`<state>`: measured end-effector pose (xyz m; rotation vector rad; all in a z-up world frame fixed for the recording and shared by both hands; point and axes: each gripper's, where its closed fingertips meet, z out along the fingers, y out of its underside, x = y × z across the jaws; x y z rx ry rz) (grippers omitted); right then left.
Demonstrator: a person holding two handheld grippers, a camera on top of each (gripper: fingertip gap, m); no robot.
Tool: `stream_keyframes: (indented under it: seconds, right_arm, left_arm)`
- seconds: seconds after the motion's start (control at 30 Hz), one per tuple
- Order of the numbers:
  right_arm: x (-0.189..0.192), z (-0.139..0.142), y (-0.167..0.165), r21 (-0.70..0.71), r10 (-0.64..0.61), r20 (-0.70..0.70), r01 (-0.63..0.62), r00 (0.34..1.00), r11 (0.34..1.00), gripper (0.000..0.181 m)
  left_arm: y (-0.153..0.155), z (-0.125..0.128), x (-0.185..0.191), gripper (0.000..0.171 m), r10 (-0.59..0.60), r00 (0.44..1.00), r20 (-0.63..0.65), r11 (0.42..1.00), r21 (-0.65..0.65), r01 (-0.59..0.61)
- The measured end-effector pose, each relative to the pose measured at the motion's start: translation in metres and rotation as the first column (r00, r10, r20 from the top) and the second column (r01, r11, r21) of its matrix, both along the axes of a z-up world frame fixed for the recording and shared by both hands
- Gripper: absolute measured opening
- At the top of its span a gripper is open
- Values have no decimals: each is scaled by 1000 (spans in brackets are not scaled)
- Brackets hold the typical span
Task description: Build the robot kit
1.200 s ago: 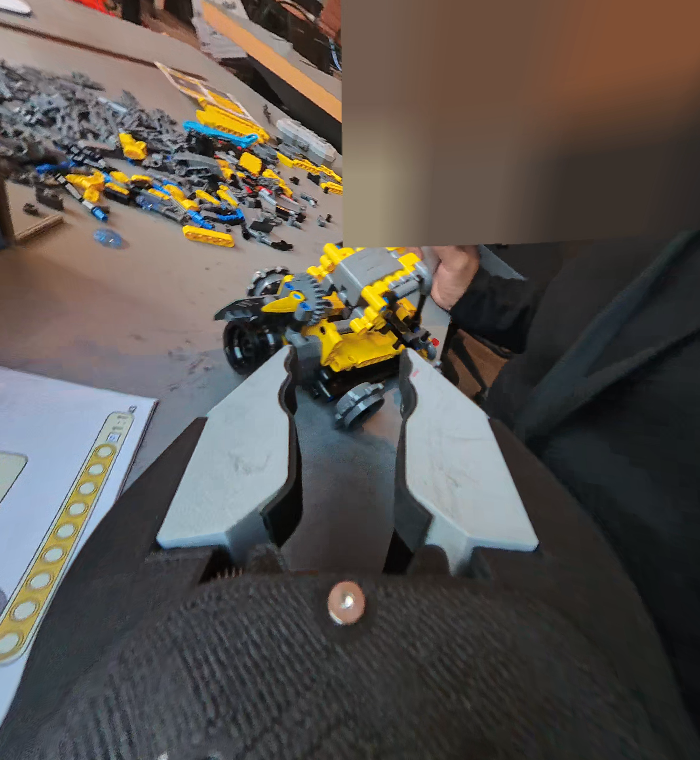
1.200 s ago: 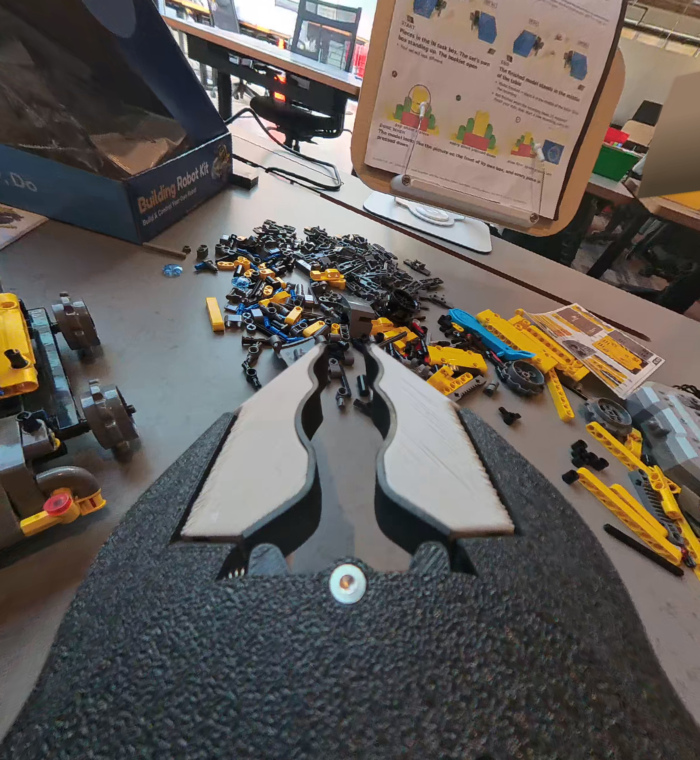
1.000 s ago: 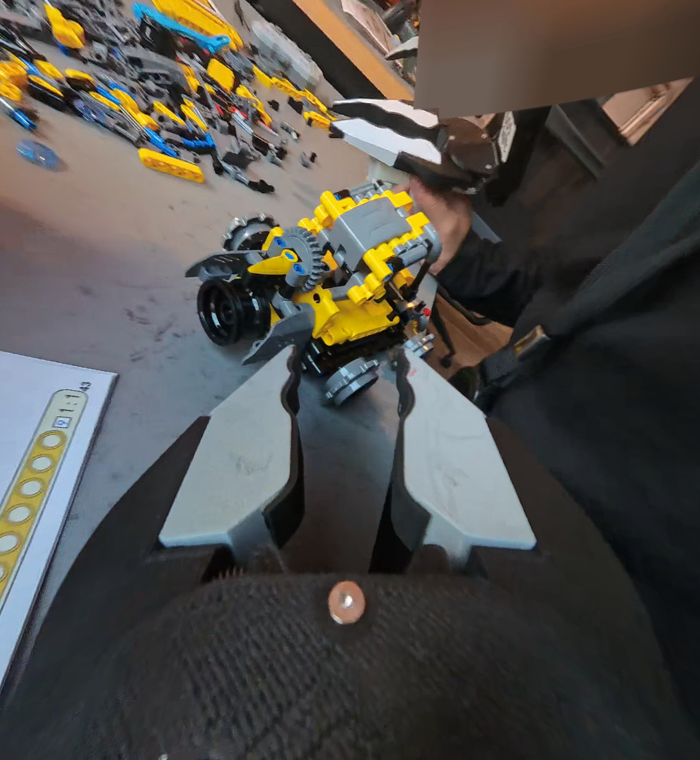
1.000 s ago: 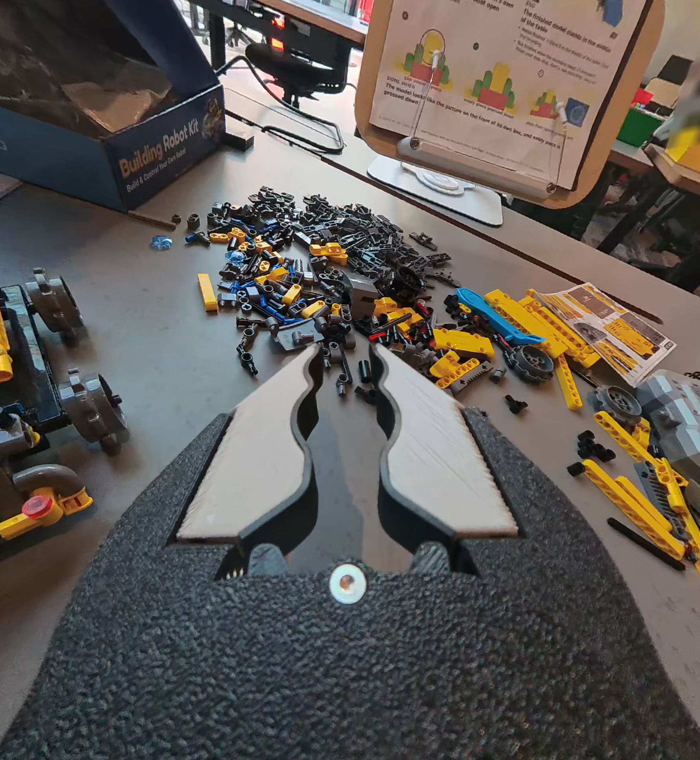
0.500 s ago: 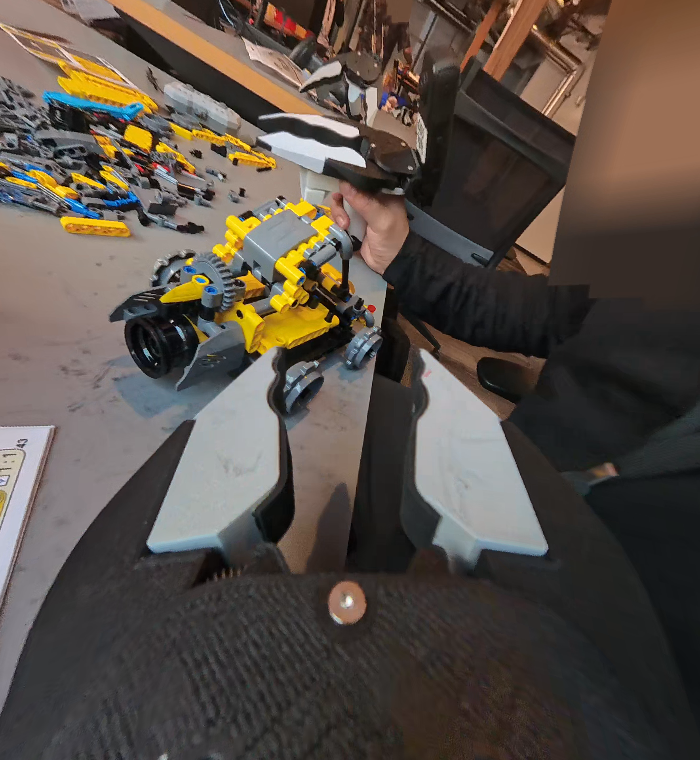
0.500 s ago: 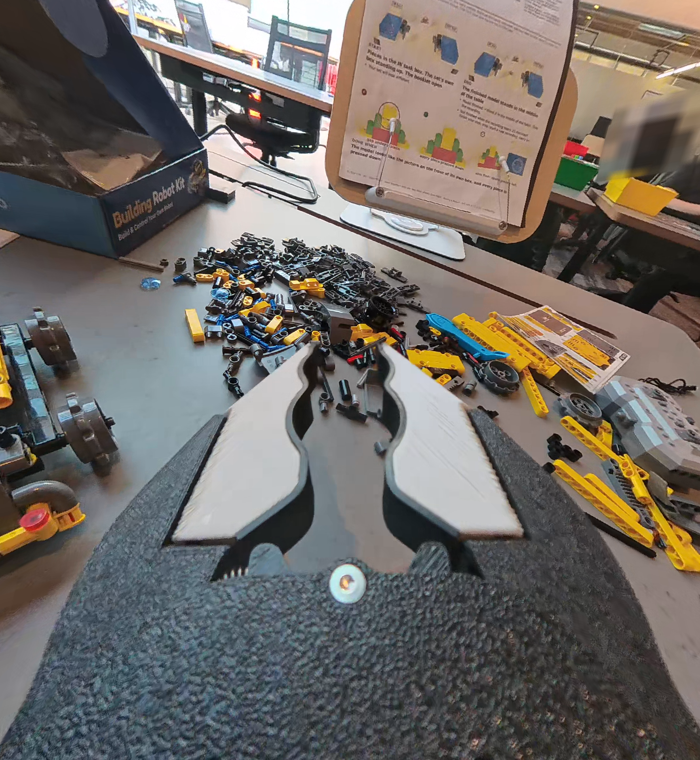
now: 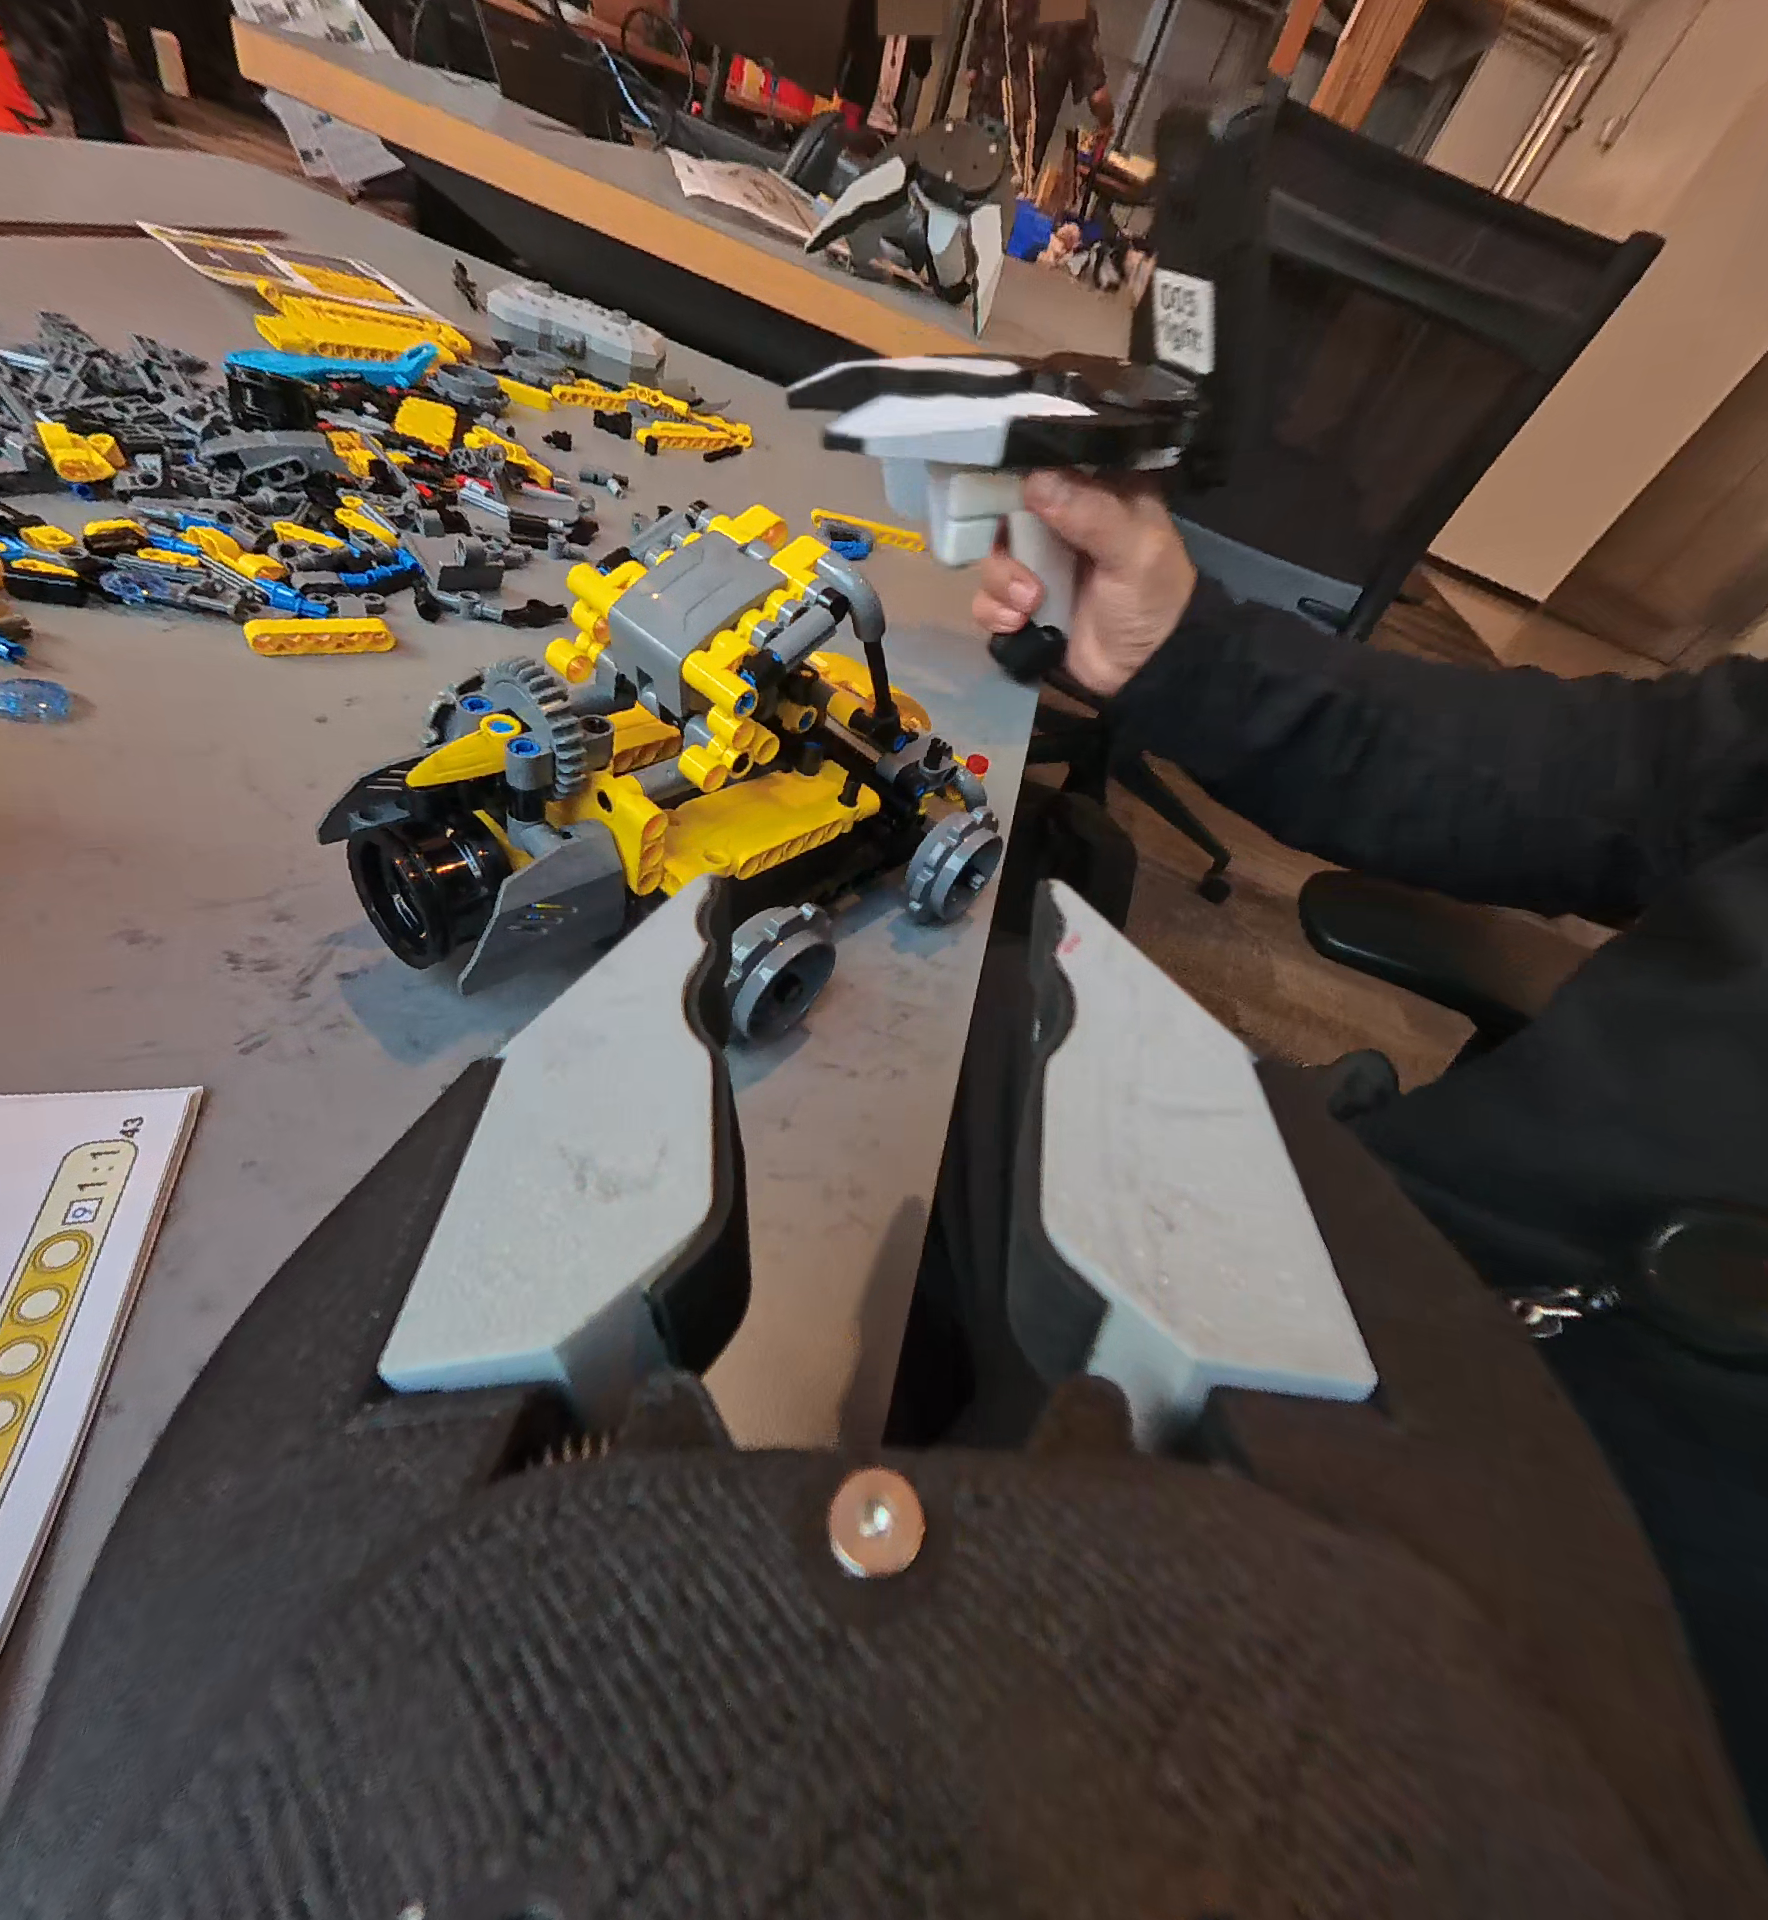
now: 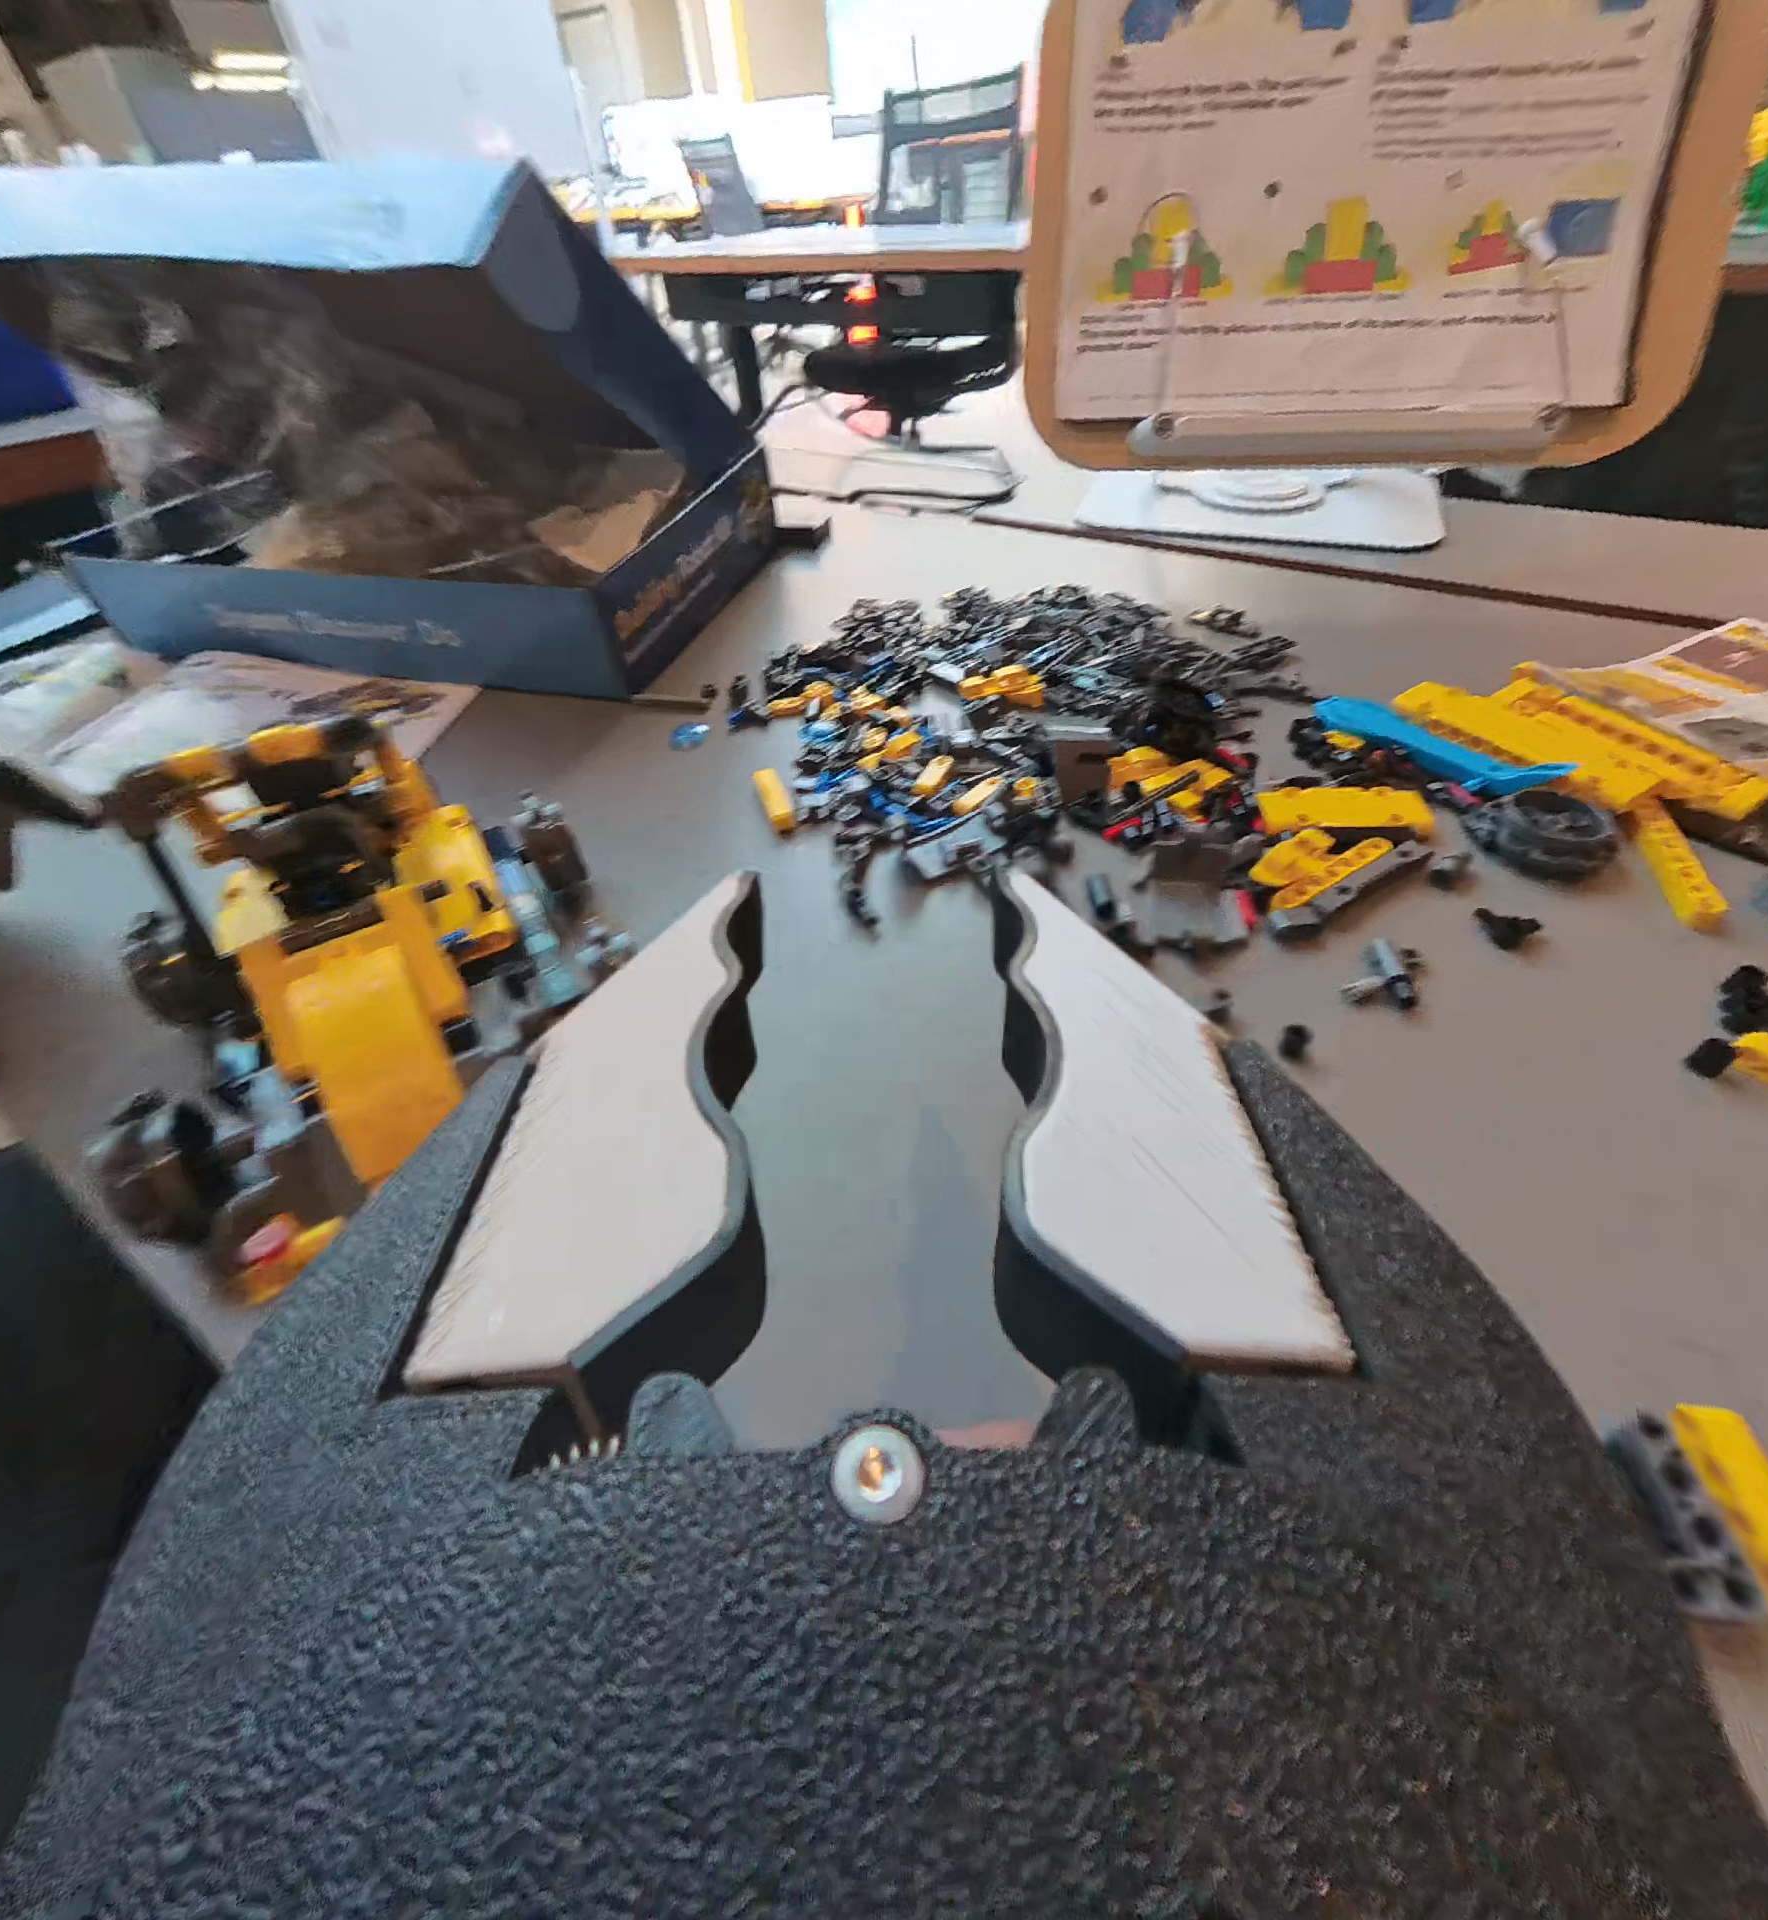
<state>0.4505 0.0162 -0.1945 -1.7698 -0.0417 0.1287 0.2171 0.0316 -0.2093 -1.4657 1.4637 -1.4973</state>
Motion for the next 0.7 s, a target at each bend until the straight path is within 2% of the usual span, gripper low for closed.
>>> stream_keyframes:
  seconds: [0.13,0.23,0.37,0.43,0.5,0.6,0.67,0.7]
  right_arm:
    - [-60,-15,-26,-156,152,3,-150,988,976,88]
    - [-99,-27,-37,-260,239,101,-206,966,943,106]
    - [-109,-47,-34,-377,285,250,-178,925,909,111]
    - [-94,-52,-28,-394,256,320,-117,912,912,109]
    - [-80,-51,-22,-405,240,320,-96,916,909,111]
    - [-46,-46,-12,-379,143,394,19,908,925,95]
    - [-30,-41,-6,-355,64,354,71,933,932,85]
    - [-31,-40,-4,-348,63,300,48,952,936,85]
  left_arm:
    - [0,0,0,55,-3,1000,-5,1000,-9,3]
    - [1,-1,1,55,-4,1000,-8,1000,-16,4]
    - [1,-2,1,54,1,1000,-14,1000,-6,-1]
    - [1,-1,1,53,6,1000,-8,1000,-7,-6]
    - [2,0,1,52,7,1000,-3,1000,-11,-7]
    - [1,0,1,51,3,1000,-4,1000,-16,-3]
    - [1,0,0,50,-1,1000,-4,1000,-13,1]
    - [0,0,0,49,-3,1000,-4,1000,-12,3]
